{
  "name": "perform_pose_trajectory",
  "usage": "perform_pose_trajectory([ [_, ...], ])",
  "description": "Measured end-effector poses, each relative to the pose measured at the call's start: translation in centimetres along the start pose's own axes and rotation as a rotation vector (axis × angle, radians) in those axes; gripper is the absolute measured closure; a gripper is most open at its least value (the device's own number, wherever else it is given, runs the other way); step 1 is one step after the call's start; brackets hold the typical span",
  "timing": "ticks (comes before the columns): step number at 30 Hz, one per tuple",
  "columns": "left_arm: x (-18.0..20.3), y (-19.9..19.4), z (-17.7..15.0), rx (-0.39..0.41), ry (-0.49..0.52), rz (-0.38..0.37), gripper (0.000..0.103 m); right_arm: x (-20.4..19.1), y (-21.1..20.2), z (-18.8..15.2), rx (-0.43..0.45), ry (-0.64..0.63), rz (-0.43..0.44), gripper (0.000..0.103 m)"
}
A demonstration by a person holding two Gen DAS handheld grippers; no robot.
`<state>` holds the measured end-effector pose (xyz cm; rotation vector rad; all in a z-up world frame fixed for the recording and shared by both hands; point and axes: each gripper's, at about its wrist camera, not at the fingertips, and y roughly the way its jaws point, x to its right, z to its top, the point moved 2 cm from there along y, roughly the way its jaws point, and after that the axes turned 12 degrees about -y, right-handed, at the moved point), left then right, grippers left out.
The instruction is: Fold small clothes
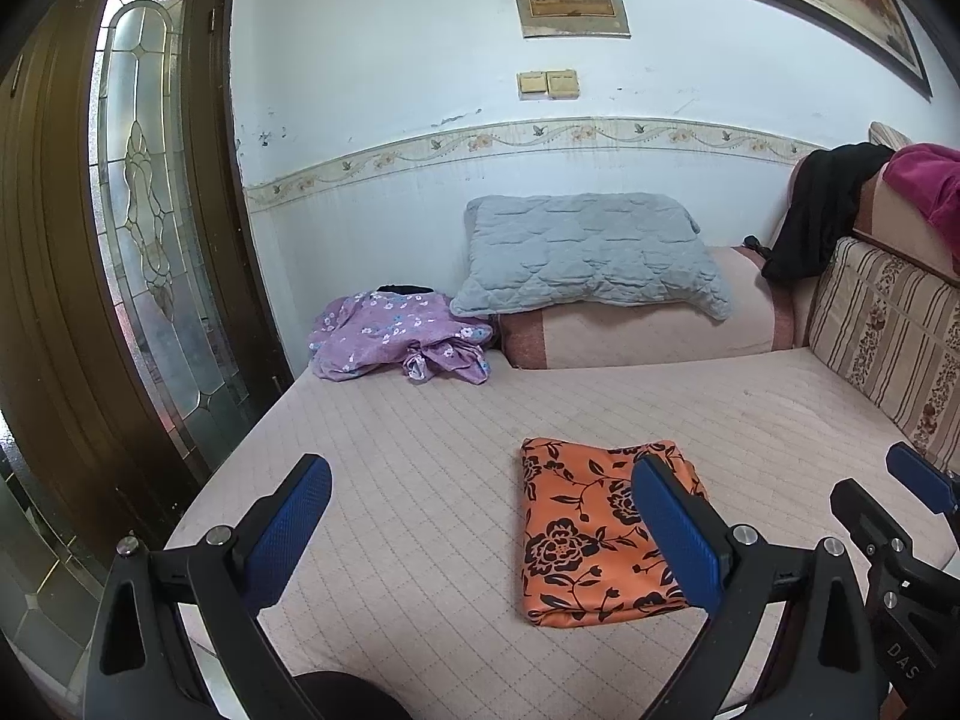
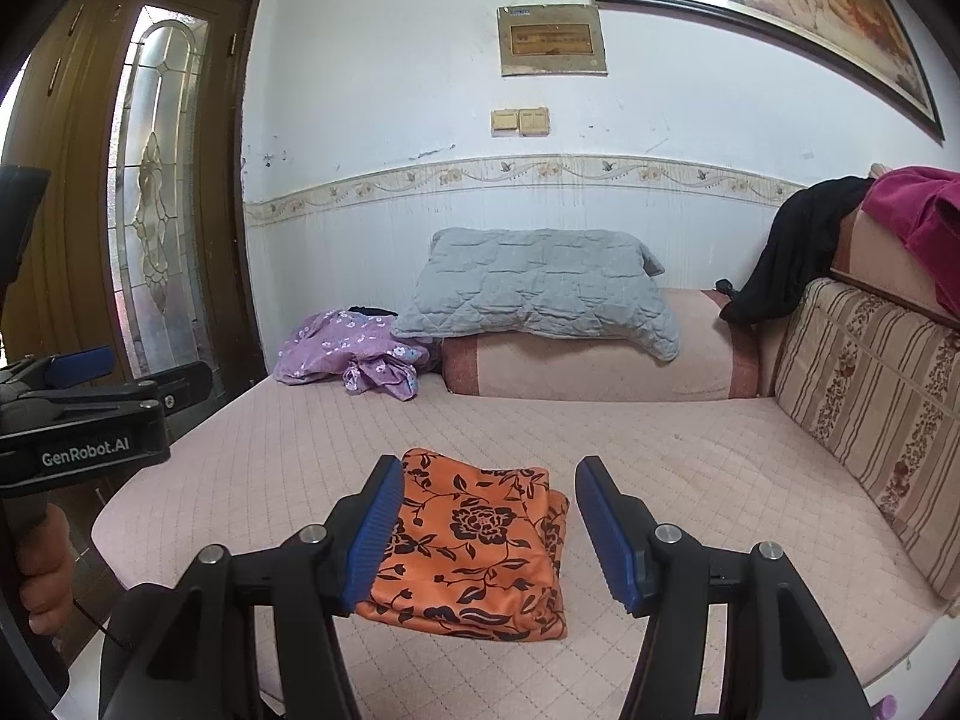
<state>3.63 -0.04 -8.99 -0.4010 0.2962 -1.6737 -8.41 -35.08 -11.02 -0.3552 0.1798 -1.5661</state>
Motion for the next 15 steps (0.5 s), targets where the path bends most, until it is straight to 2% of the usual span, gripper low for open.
perform_pose_trajectory([
  [15, -0.13, -0.45, 0.09, 0.013, -0.005, 0.002, 0.003, -0.41, -0.52, 0.34, 0.015, -0.007, -0.005, 0.037],
])
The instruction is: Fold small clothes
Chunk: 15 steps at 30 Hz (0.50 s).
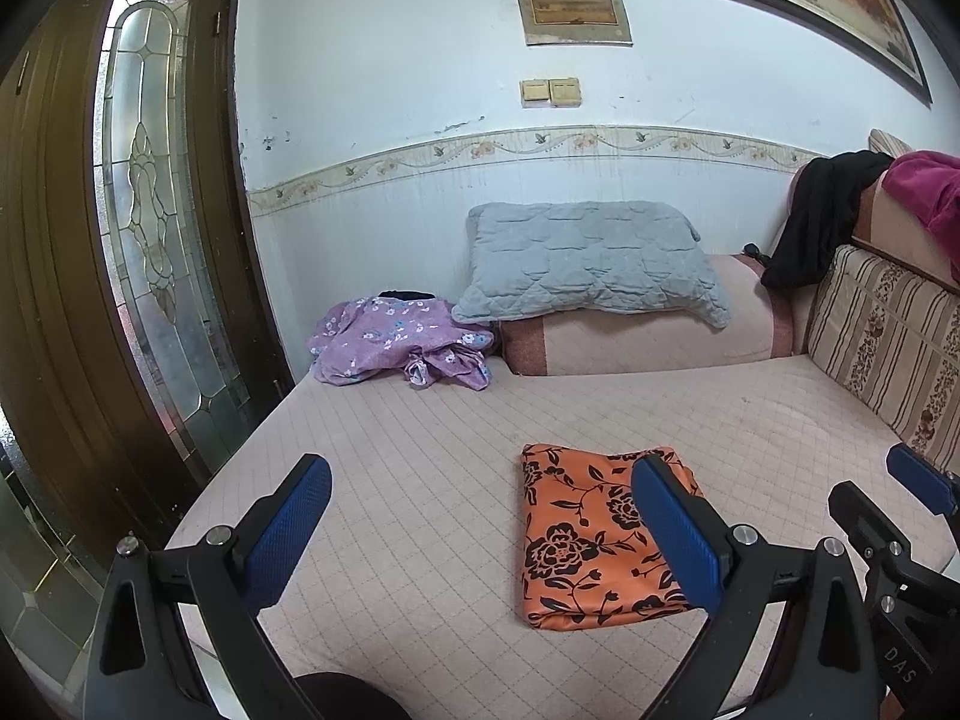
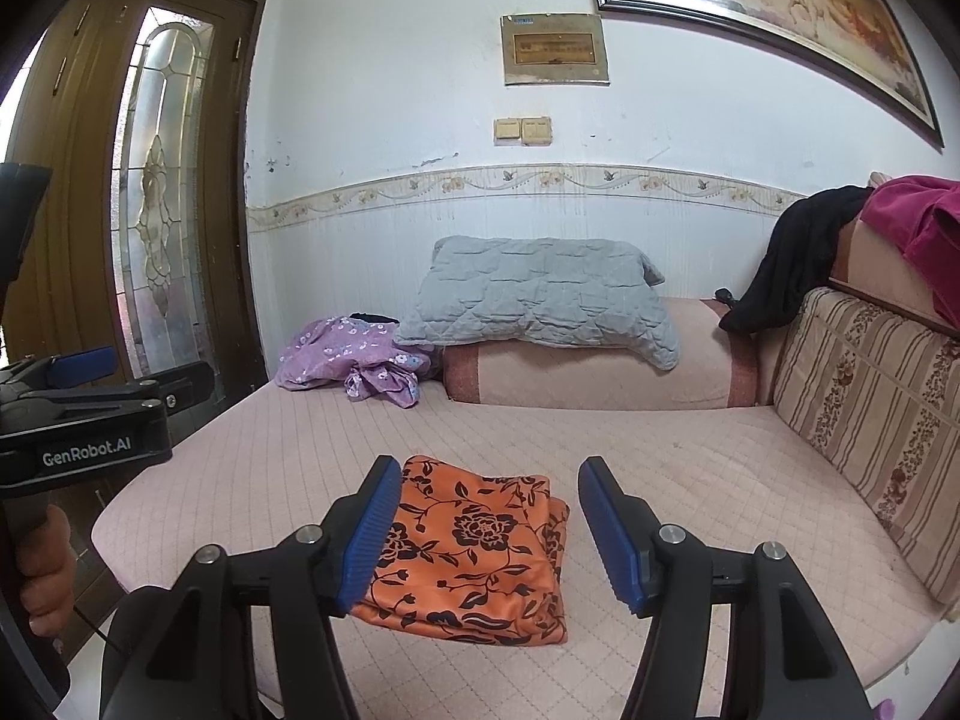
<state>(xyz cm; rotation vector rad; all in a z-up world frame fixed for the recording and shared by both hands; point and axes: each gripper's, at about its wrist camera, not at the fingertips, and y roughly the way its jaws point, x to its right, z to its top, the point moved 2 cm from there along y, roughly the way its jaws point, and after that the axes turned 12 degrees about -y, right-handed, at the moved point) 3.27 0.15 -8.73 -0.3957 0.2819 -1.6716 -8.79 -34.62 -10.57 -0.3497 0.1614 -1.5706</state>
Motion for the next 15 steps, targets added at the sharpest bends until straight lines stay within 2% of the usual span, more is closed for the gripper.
perform_pose_trajectory([
  [15, 0.15, 0.49, -0.33, -0.019, 0.011, -0.005, 0.003, 0.01, 0.05, -0.12, -0.007, 0.001, -0.006, 0.037],
])
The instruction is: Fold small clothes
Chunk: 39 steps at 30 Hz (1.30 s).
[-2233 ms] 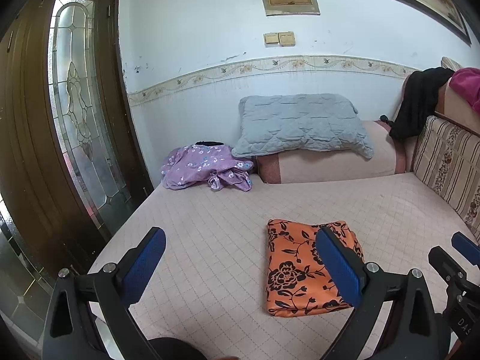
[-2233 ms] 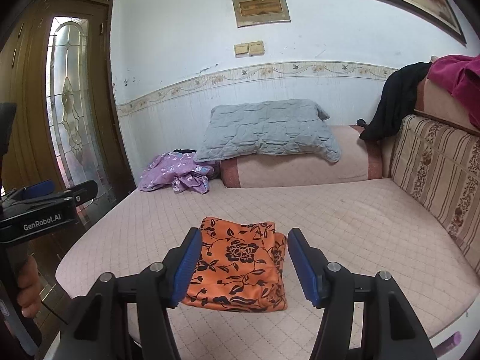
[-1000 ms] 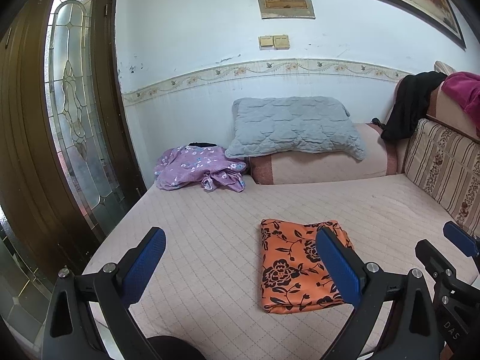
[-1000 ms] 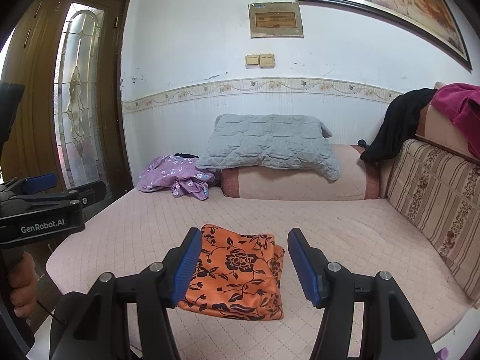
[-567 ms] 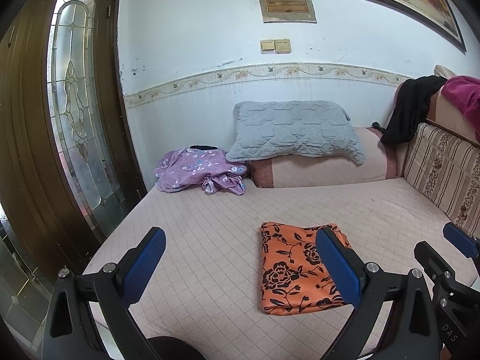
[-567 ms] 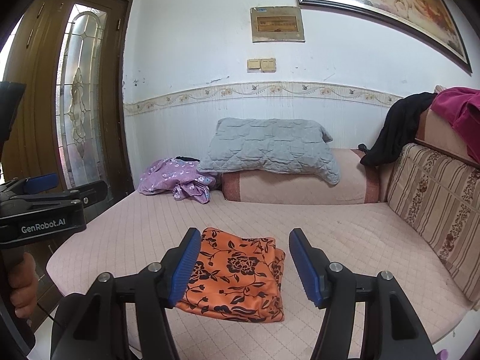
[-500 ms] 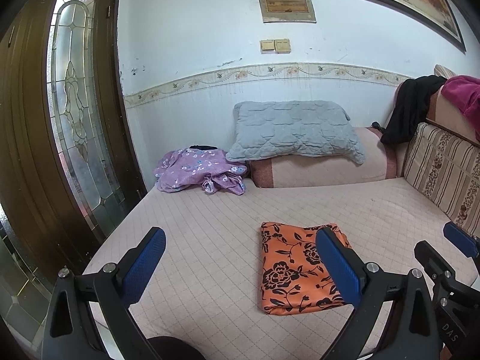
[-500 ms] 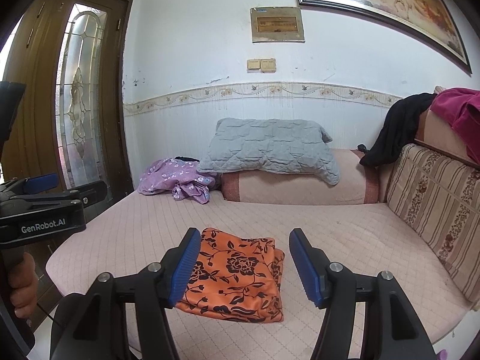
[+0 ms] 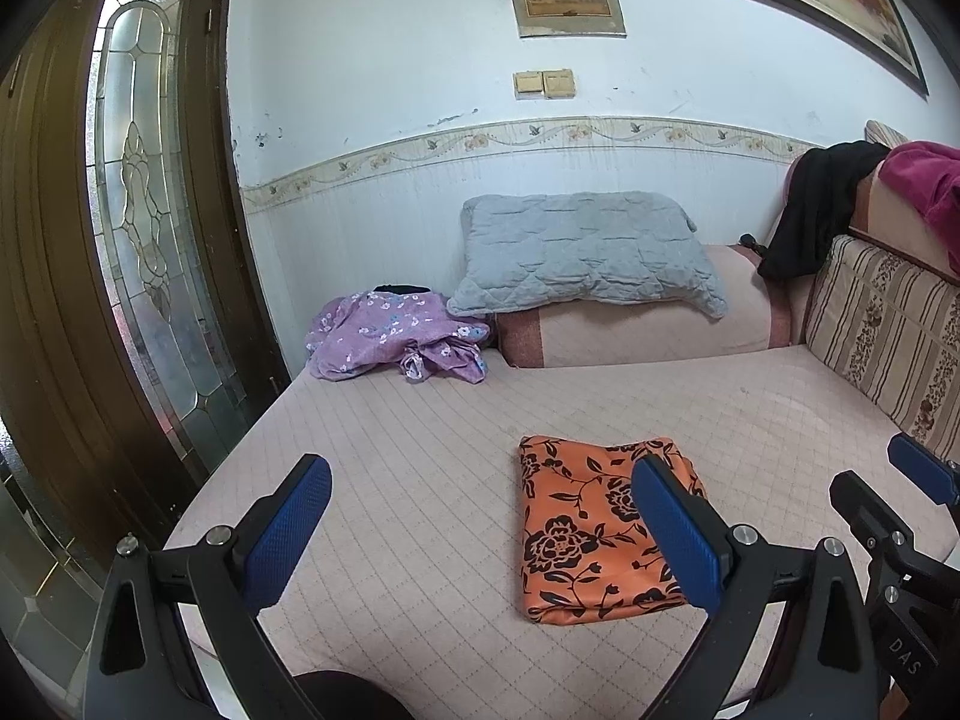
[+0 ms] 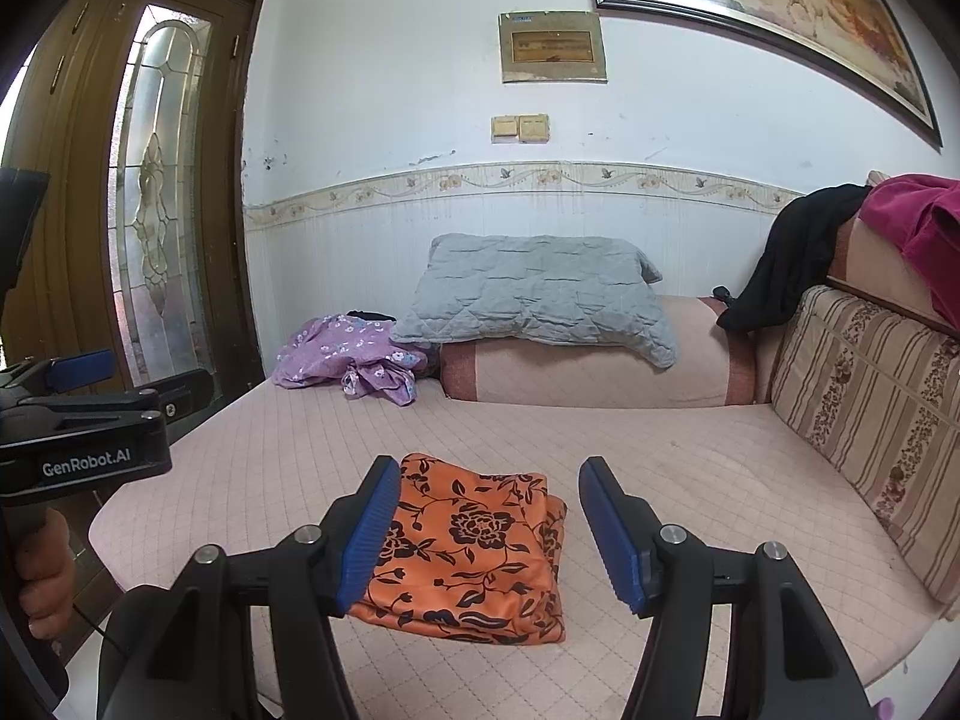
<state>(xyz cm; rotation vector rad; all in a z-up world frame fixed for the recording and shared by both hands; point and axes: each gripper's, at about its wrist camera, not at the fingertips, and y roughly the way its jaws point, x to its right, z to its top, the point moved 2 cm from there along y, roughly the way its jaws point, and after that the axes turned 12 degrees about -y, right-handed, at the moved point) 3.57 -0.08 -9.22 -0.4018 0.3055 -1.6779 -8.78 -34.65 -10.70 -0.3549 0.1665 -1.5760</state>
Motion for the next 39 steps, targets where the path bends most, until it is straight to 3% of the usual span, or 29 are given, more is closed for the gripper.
perform_pose_trajectory([
  [39, -1.3, 0.5, 0.1, -0.012, -0.034, 0.006, 0.003, -0.9, 1.0, 0.0, -0.024, -0.031, 0.016, 0.037],
])
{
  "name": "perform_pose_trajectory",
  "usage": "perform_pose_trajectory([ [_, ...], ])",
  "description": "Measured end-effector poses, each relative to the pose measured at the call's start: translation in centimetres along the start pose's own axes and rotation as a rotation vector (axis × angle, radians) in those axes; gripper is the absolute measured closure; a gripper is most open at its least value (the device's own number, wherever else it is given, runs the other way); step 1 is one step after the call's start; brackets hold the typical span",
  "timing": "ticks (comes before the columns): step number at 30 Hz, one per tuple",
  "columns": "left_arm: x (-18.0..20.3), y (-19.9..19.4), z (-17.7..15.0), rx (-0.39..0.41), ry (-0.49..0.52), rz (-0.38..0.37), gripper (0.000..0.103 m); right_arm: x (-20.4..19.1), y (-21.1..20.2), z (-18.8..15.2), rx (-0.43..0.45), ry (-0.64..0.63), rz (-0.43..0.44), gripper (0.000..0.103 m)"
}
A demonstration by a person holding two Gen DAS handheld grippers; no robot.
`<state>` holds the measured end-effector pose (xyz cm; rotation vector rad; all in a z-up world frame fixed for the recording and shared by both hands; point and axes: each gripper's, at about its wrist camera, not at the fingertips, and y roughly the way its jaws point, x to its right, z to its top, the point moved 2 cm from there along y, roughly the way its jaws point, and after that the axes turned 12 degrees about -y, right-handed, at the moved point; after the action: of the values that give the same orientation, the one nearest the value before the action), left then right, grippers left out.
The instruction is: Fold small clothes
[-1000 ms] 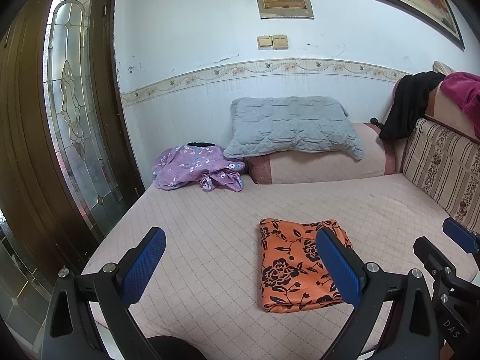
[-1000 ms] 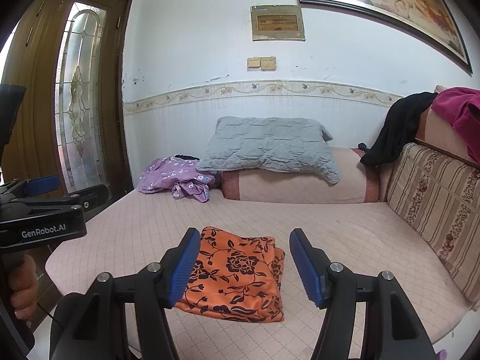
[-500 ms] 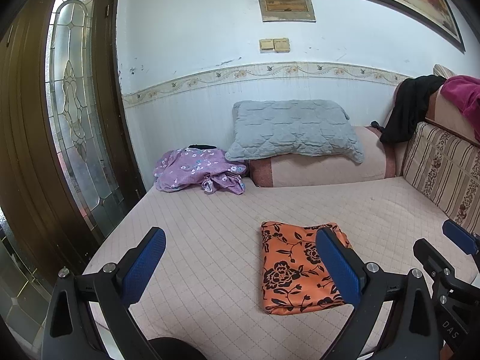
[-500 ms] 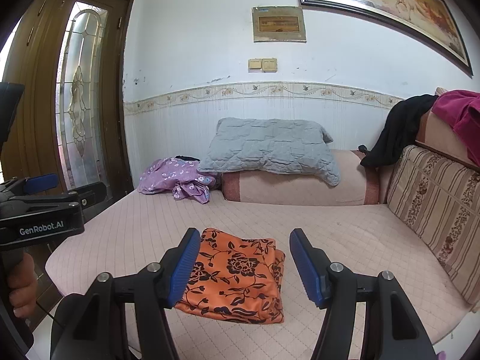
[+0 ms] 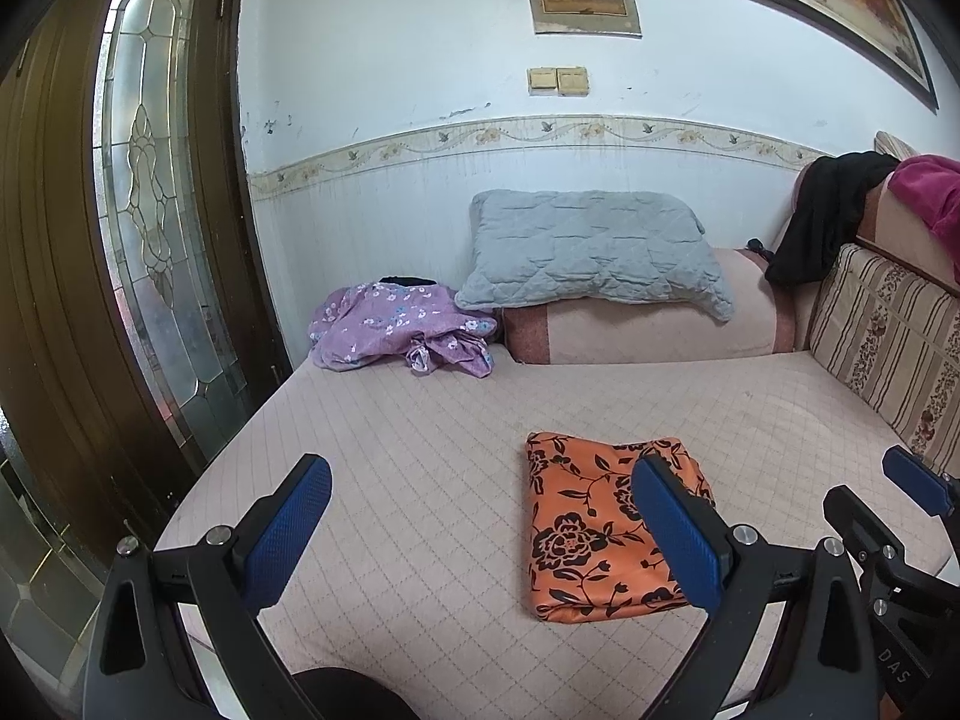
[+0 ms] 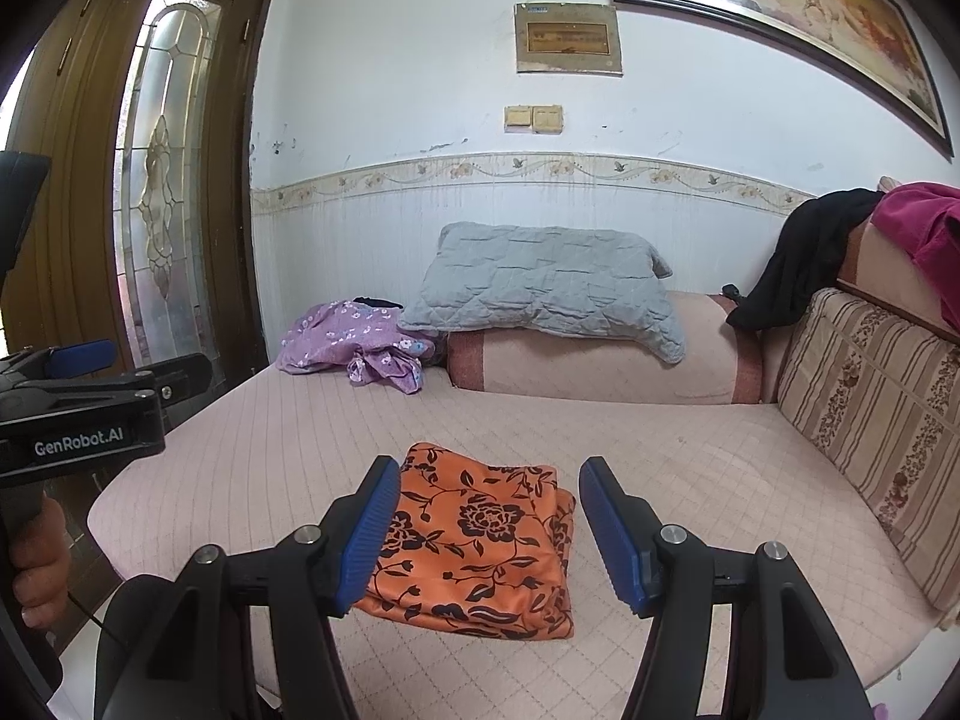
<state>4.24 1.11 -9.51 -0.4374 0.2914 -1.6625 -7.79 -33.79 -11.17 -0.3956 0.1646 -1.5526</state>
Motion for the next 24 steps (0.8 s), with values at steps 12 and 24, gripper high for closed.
perform_pose_trajectory([
  [12, -0.8, 0.9, -0.3, -0.02, -0.02, 0.004, 0.003, -0.7, 1.1, -0.4, -0.025, -0.011, 0.008, 0.037],
  [24, -1.3, 1.8, -0.3, -0.031, -0.025, 0.007, 0.003, -1.2, 2.1, -0.5, -0.041, -0.024, 0.011, 0.037],
])
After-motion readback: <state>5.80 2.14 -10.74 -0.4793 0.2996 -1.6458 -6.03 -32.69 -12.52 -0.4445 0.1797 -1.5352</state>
